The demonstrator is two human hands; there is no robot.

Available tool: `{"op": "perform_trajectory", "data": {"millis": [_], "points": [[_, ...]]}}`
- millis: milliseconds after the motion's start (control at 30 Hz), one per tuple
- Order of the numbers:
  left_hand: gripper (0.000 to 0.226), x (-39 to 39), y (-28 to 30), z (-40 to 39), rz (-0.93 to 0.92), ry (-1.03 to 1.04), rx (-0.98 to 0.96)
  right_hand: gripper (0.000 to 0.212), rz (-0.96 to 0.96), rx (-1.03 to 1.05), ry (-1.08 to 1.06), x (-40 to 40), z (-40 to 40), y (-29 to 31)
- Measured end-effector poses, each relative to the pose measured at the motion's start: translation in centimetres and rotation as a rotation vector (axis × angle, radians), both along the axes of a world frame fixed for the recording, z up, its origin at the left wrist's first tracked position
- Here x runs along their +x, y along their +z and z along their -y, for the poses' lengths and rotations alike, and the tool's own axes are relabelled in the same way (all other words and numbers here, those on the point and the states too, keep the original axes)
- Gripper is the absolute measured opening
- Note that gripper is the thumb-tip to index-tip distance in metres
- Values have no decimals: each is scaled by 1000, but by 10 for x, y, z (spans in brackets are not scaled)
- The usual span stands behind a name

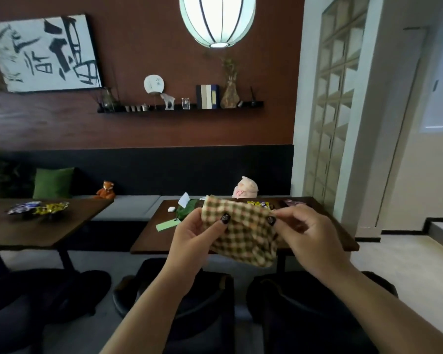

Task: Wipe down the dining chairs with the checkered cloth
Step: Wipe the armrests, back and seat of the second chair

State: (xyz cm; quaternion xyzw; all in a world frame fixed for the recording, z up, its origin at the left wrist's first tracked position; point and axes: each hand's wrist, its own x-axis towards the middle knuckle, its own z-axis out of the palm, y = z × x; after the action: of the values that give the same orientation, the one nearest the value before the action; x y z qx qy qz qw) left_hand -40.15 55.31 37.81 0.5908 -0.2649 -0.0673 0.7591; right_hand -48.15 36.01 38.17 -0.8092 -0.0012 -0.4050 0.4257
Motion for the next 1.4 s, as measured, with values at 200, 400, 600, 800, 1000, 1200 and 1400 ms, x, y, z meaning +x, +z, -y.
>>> {"op": "perform_trajectory", "data": {"millis": [200,400,600,800,1000,1200,1400], "points": [[31,-13,-10,-26,19,-196,-25,10,-140,-185,16,-9,-26,21],[14,-23,-14,-26,36,-153,-13,19,-155,-95,205,-22,-33,36],[31,-41,-20,-29,232,-81,274,10,-149,-12,430,-36,-33,47],[22,-47,-19,-61,-19,-56,80,11,-196,-168,381,-39,-42,44],[26,-26,-21,-84,-90,-338,21,14,-320,-156,440,-27,-62,50],[30,32,-21,-103,114,-216,253,13,-318,-306,360,18,-88,60],[11,109,-15,-146,310,-142,321,13,-285,-305,199,81,-134,45]]}}
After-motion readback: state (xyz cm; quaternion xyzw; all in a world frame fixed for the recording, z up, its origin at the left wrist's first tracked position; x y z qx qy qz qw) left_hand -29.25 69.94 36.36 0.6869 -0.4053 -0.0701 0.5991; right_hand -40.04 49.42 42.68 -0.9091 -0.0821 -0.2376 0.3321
